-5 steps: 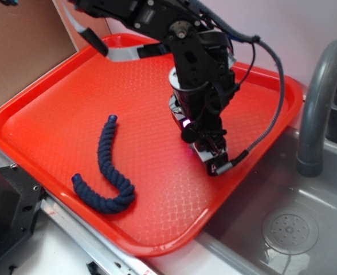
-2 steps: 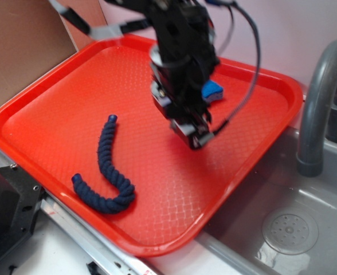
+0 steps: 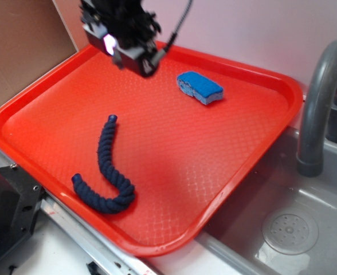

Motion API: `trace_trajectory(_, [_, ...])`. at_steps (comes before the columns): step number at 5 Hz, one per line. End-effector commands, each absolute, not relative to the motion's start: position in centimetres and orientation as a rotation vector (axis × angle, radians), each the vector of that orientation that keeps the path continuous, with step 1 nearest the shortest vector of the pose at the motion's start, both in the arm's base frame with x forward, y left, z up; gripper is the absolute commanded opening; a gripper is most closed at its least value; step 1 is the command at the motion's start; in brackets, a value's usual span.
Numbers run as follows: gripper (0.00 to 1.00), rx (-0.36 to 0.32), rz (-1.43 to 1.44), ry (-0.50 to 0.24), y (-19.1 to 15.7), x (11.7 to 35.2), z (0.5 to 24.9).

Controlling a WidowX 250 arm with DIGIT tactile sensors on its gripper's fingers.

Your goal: Grab the rock.

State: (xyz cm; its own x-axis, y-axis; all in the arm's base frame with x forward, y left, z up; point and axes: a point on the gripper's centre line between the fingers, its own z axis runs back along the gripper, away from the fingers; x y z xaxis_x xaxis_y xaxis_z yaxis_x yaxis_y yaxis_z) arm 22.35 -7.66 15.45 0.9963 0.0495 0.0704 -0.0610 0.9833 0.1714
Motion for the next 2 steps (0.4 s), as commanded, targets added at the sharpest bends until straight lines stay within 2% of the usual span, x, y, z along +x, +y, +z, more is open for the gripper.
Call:
trace_trajectory(1, [0.00, 0.138, 0.122, -0.206, -5.9, 21.6, 20.9])
trace_trajectory(2, [0.00, 0.103, 0.182, -0.256, -5.1, 21.5, 22.3])
